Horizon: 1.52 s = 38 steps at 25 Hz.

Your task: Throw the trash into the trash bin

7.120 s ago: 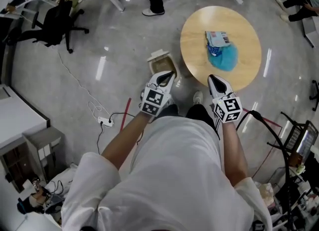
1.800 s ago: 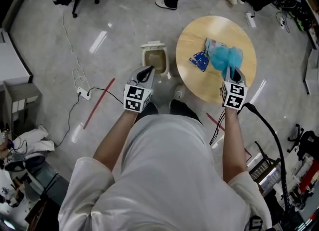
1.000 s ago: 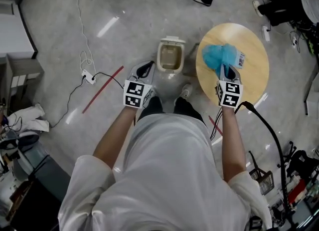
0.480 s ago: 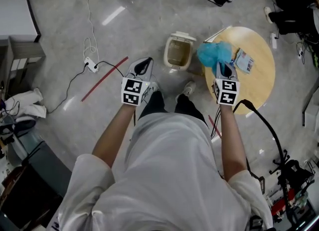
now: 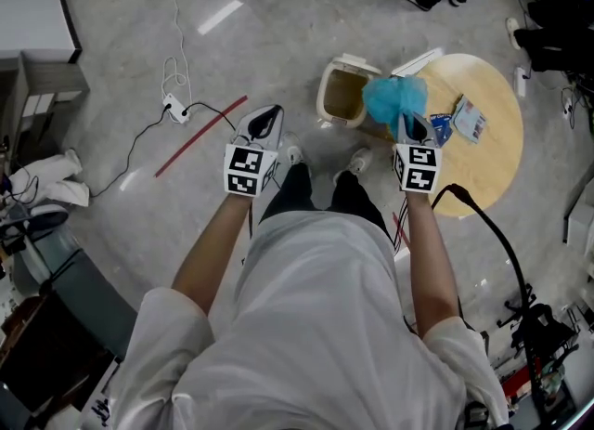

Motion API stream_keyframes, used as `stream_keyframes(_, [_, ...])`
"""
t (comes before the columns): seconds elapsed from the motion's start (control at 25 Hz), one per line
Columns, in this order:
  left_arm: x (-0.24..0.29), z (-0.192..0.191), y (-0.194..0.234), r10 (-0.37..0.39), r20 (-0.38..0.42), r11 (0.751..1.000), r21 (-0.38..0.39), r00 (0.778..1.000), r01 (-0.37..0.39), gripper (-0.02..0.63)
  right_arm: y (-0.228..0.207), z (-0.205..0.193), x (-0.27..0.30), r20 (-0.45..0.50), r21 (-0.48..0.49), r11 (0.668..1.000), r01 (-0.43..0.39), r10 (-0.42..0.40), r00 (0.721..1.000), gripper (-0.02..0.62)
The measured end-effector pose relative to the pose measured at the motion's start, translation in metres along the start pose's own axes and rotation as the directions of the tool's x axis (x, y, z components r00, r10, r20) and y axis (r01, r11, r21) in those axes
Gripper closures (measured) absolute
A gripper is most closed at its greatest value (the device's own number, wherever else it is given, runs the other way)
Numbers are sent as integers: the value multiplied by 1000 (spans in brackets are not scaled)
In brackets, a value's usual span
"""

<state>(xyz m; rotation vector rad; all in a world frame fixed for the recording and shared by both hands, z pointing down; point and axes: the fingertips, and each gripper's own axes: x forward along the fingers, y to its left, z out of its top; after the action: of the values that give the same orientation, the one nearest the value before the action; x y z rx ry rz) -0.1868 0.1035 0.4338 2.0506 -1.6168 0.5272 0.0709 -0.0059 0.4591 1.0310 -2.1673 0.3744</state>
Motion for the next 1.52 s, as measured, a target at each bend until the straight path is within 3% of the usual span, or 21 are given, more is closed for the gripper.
stream_keyframes(0.72, [-3,-28,33,89,-31,995,-35,996,-90,601,48,-26,66,-89,-18,990,-140,138,986,581])
stream_keyframes(1.12, [37,-69,32,65,-83,997,-23,994,-68,603,56,-68,121,-162,-21,982,-189,183,970,581])
stream_keyframes(1.52, [64,-105,52,90,-108,995,-34,990,-94,601,65,-112,182,-200,-1,977,-214,209,957,581])
